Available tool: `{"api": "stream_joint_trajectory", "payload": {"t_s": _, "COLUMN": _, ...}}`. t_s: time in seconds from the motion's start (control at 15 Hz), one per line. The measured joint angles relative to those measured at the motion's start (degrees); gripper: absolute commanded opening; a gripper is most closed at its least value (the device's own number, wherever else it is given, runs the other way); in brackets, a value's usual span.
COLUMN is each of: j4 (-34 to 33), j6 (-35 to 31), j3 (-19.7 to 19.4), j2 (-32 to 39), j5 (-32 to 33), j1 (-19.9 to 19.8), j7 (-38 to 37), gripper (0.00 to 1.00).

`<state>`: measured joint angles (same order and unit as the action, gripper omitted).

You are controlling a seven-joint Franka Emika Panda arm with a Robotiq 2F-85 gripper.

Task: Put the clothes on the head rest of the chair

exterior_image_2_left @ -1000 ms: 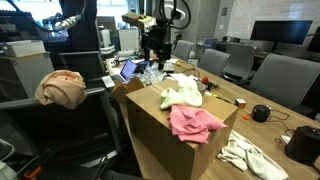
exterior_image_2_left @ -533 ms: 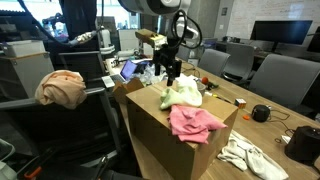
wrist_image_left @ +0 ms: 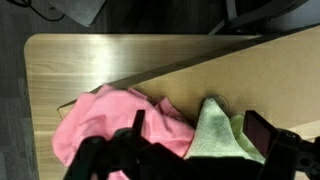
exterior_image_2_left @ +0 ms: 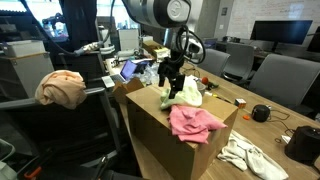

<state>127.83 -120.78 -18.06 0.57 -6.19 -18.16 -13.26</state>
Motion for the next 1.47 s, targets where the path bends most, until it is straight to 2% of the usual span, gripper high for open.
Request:
{"api": "stream_joint_trajectory", "payload": {"t_s": 0.6, "j4": 0.4, "j6": 0.0, "j3": -1.2, "j2": 5.7, "j5": -0.3, "j1": -0.9, "j7": -4.4, "gripper": 1.00}}
{"api": "stream_joint_trajectory", "payload": {"t_s": 1.0, "j4": 0.6, "j6": 0.0, "j3": -3.5, "j2": 6.2, "j5": -0.3, "j1": -2.7, "j7": -6.6, "gripper": 1.00}}
{"api": "stream_joint_trajectory", "payload": {"t_s": 1.47, "j4": 1.0, "j6": 0.0, "j3": -3.6, "j2": 6.9, "j5": -1.3, "j1": -3.1, "j7": -7.1, "gripper": 1.00}}
